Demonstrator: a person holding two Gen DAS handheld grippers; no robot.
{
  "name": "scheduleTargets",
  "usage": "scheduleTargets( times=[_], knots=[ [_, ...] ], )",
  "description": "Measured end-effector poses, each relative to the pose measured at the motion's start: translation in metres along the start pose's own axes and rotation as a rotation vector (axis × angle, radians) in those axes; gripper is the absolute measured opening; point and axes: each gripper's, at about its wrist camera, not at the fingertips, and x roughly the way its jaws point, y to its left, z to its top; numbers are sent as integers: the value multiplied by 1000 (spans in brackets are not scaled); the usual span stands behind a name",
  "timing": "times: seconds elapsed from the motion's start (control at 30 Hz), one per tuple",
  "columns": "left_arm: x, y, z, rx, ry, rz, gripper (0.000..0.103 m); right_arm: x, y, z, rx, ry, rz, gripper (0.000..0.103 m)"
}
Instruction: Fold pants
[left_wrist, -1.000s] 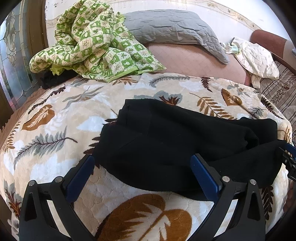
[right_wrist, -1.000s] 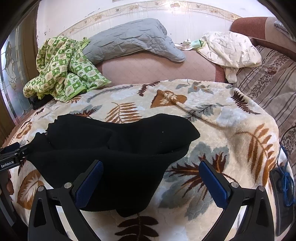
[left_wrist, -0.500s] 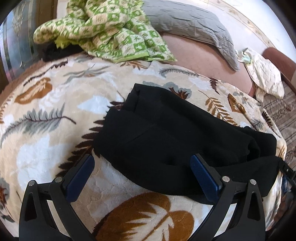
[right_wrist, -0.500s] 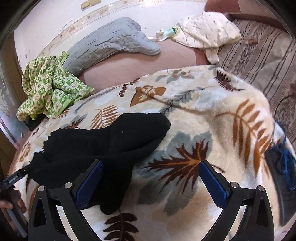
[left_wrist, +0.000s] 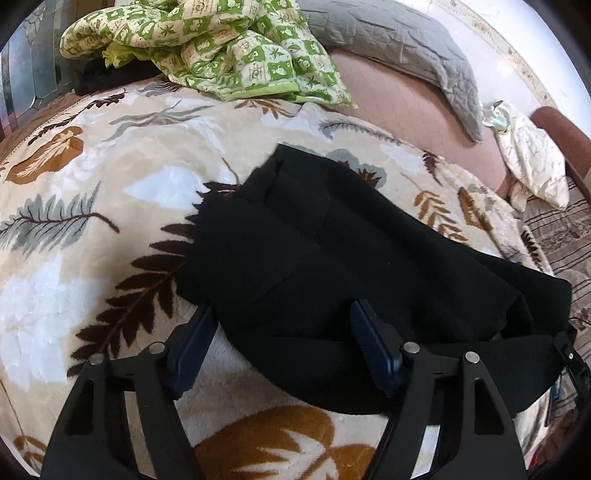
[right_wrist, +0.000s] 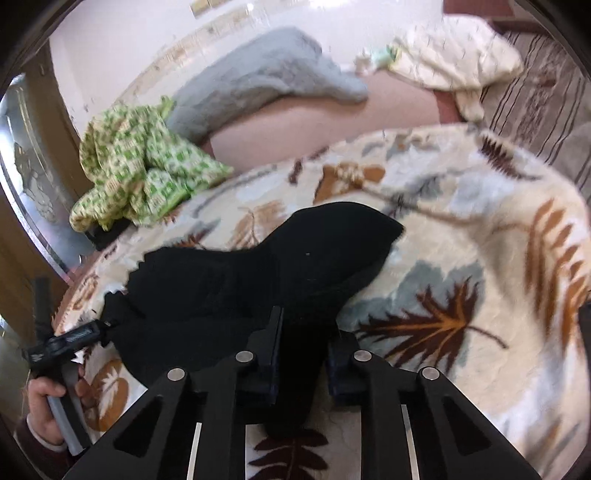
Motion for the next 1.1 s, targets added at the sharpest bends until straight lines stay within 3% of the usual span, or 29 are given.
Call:
scheduleTargets(
  times=[0.13, 0.23, 0.33, 0.43, 0.53, 0.6, 0.77, 0.97, 1.03, 1.1],
  knots=[
    [-6, 0, -5, 32, -3, -5, 74, -37, 20, -17, -136, -71, -113, 18],
    [-3, 4, -9, 32, 21, -2, 74, -35, 15, -45, -118, 26, -131, 21],
    [-4, 13, -9, -13, 40, -21, 74, -45, 7, -56, -83, 80, -135, 33],
    [-9, 19, -7, -35, 19, 0, 76, -74, -3, -41, -35, -5, -157, 46],
    [-6, 24, -5, -57, 11, 14, 84, -81, -6, -15, -38, -51, -140, 68],
    [-1, 26, -4, -76, 31, 20, 84, -63, -2, 4, -90, -10, -104, 77],
    [-5, 26, 2, -58, -14, 68, 84, 17, 13, 30, -312, 172, -104, 78],
    [3, 29, 9, -44, -19, 80, 90, 78, 3, 18, -356, 387, 2, 78],
    [10, 27, 9, -44, 6, 64, 96, 84, 3, 9, -368, 419, 29, 66],
    [17, 23, 9, -20, 15, 61, 101, 82, 7, 4, -415, 401, 14, 14]
  ],
)
